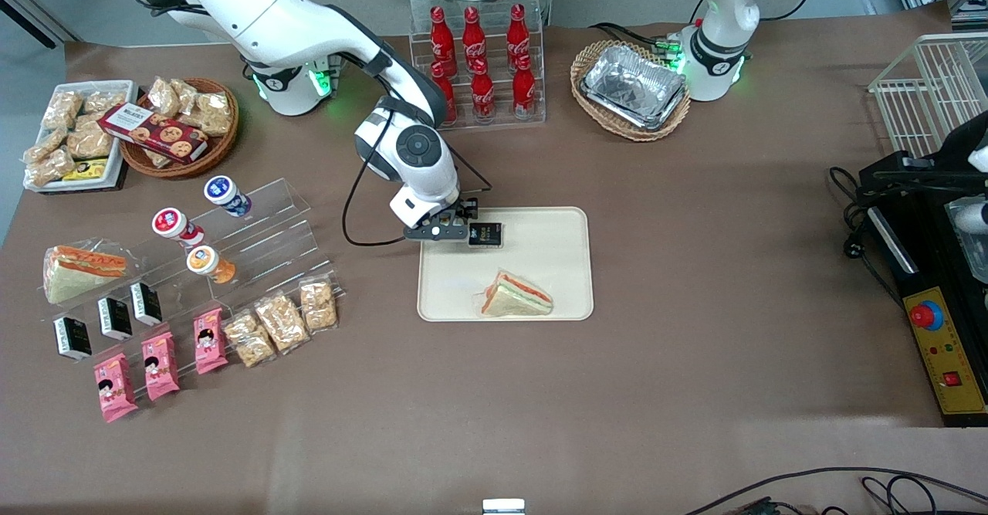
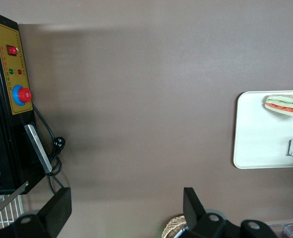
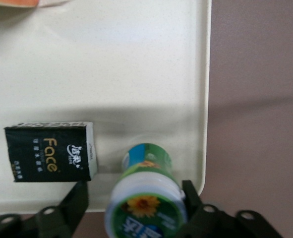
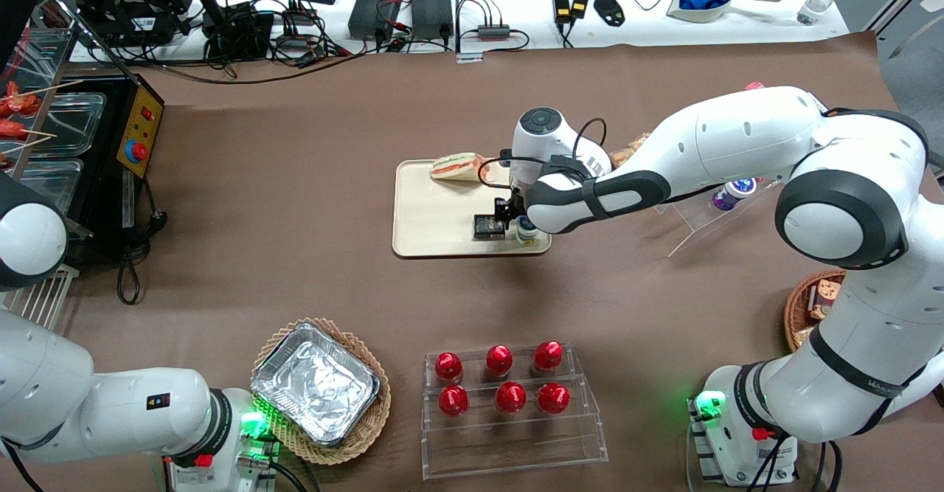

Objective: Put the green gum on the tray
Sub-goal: 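Lower the bottle onto the tray beside the black tissue pack and release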

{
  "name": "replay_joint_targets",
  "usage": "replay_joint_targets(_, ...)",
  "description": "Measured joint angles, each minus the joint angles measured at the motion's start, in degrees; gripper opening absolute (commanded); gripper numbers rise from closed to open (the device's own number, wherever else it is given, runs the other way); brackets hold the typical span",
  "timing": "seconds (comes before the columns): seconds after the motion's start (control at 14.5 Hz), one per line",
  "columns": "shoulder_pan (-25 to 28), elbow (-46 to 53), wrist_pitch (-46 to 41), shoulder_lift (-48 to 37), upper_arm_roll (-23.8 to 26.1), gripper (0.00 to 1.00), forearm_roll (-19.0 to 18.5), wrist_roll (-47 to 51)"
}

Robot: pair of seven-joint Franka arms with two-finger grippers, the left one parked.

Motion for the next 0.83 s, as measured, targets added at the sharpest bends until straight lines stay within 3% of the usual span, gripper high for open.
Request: replay_joint_targets(0.83,-0.45,0.64,0.67,-0.27,-0.09,1.0,-0.31,0.12)
